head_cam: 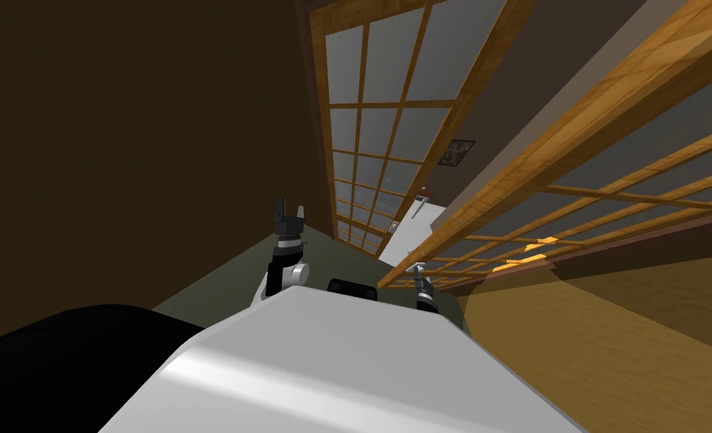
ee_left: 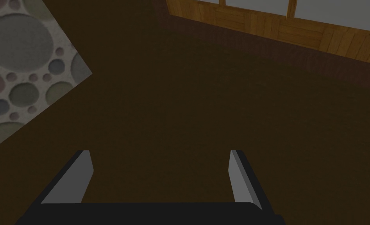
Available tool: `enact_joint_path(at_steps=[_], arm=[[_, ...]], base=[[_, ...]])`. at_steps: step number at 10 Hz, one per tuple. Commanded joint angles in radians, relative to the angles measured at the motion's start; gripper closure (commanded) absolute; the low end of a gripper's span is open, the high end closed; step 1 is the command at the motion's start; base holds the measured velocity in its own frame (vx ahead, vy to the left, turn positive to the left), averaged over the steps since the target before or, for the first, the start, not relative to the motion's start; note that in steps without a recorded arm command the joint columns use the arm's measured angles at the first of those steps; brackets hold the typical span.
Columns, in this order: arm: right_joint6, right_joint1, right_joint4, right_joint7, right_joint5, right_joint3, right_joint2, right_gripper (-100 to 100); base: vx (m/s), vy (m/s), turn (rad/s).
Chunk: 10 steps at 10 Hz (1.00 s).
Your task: Pull the door open
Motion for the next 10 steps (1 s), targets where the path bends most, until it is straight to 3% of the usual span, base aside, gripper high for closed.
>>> enact_joint_path(at_steps=[1,3,8,10], arm=[[0.019,0.010,-0.001,-0.036,-0.019,-0.011,-0.011,100],[0.019,0.010,-0.001,-0.036,-0.019,-0.011,-0.011,100],[0.017,-0.003,0.000,-0.157,-0.054,0.004,-0.007,100],[0.017,-0.003,0.000,-0.157,-0.054,0.004,-0.007,100]], base=[[-0.060,-0.047,0.123],[-0.040,-0.026,0.041],[-0.070,-0.052,0.129],[-0.038,-0.013,0.019]])
